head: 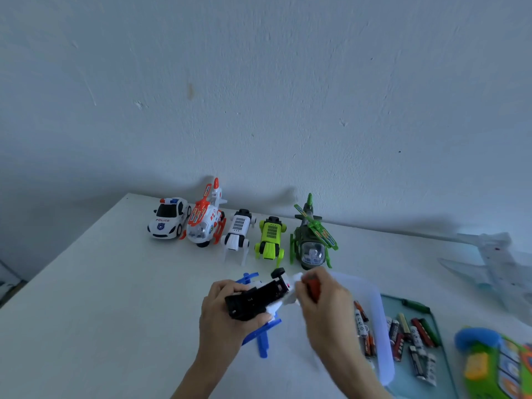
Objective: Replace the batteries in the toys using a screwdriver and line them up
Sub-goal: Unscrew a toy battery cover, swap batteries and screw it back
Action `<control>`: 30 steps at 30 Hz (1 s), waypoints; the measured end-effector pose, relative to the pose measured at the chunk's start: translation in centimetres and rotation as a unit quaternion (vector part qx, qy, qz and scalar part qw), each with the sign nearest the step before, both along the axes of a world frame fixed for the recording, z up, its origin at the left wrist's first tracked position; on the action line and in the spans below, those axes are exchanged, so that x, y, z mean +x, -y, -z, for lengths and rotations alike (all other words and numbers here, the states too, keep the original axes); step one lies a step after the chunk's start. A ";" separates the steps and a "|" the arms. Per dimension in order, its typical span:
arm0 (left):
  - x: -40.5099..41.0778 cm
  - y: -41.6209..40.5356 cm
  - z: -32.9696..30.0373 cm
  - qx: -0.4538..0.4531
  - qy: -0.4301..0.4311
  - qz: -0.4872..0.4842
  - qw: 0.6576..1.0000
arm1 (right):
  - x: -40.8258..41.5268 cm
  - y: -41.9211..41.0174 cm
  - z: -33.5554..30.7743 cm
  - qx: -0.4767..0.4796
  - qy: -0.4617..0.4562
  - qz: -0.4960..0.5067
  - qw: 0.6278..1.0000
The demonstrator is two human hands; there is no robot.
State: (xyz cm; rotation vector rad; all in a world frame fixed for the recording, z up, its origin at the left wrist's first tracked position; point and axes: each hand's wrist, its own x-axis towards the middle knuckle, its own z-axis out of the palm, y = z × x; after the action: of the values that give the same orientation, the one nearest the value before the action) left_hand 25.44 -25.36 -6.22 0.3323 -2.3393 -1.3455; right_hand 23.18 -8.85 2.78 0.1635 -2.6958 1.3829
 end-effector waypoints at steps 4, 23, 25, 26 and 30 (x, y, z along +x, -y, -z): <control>0.7 0.1 -0.4 0.033 -0.010 0.004 0.999 | -1.9 -4.9 2.1 0.091 0.115 0.057 0.988; 4.9 2.5 -6.6 0.052 -0.133 -0.078 0.987 | -2.5 3.7 6.8 0.146 0.151 -0.124 0.970; 5.3 2.2 -6.8 0.049 -0.128 -0.066 0.988 | -2.4 3.7 7.1 0.144 0.144 -0.122 0.971; 5.4 2.1 -6.8 0.049 -0.125 -0.061 0.989 | -2.3 3.6 7.2 0.146 0.144 -0.123 0.971; 5.6 1.0 -6.5 0.089 -0.100 -0.032 0.991 | -2.1 1.6 6.0 0.161 0.120 -0.161 0.966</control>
State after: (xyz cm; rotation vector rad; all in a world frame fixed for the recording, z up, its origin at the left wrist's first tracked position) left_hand 31.05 -26.36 0.27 0.3072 -2.0360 -1.4863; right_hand 21.06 -10.47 -3.18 0.5146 -3.2006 1.0774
